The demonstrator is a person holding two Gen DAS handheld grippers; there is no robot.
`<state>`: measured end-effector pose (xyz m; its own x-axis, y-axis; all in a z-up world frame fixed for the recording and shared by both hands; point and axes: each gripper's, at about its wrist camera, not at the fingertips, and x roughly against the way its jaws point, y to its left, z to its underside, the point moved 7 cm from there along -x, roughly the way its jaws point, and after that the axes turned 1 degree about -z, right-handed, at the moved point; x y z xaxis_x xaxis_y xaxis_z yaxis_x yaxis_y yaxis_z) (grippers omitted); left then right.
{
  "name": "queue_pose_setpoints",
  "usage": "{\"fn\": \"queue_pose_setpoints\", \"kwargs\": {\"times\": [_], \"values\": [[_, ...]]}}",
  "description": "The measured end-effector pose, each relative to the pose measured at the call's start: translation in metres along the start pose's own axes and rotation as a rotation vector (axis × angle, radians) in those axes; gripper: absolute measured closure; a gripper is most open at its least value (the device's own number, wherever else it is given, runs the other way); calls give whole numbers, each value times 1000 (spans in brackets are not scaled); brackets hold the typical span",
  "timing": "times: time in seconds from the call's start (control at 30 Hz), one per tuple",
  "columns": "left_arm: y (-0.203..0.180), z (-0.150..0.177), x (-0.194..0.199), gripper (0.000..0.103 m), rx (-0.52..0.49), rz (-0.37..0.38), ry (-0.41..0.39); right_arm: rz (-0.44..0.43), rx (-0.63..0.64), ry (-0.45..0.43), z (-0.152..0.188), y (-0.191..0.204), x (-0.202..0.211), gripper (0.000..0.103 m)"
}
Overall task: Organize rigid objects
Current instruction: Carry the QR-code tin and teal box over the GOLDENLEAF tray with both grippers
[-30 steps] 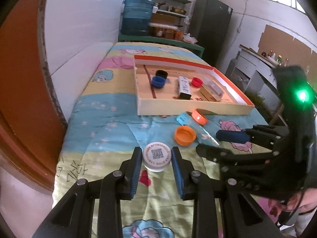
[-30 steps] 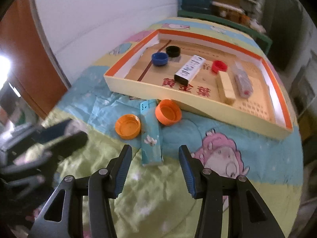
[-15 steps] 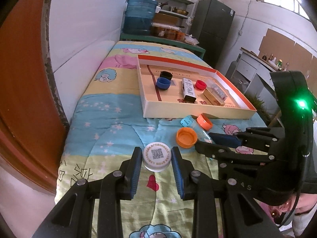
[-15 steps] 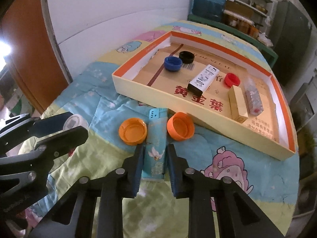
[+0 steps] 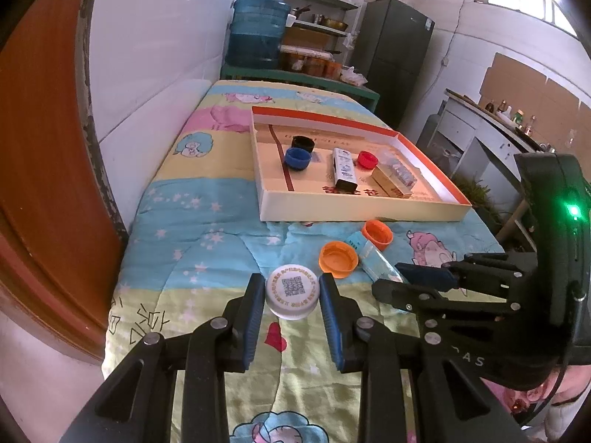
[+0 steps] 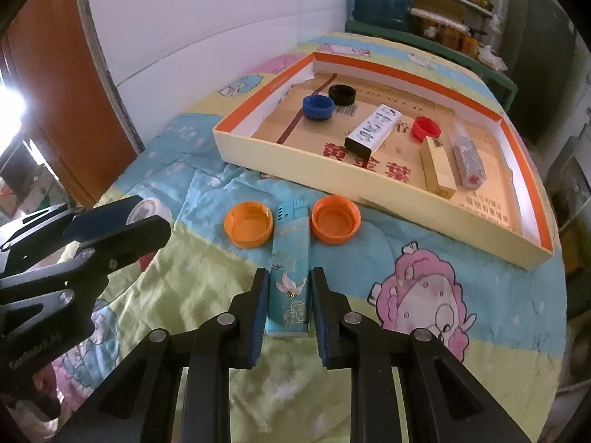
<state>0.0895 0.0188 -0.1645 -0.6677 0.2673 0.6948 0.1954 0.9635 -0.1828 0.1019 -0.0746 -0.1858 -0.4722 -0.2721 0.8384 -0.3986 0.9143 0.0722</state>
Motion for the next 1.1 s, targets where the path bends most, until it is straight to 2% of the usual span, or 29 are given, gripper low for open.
{"fn": "queue_pose_setpoints", "kwargs": {"times": [0.4,0.67,1.1], "values": [[-8,-4,7,72,-14,3,-14,-74,-56,-24,13,1,30,81],[-17,-19,12,72,-35,6,-38,-98,-92,-81,7,-8,57,81],[-47,-67,21,72,-89,40,-110,-54,-155,-171,-16,-46,94,80]]}}
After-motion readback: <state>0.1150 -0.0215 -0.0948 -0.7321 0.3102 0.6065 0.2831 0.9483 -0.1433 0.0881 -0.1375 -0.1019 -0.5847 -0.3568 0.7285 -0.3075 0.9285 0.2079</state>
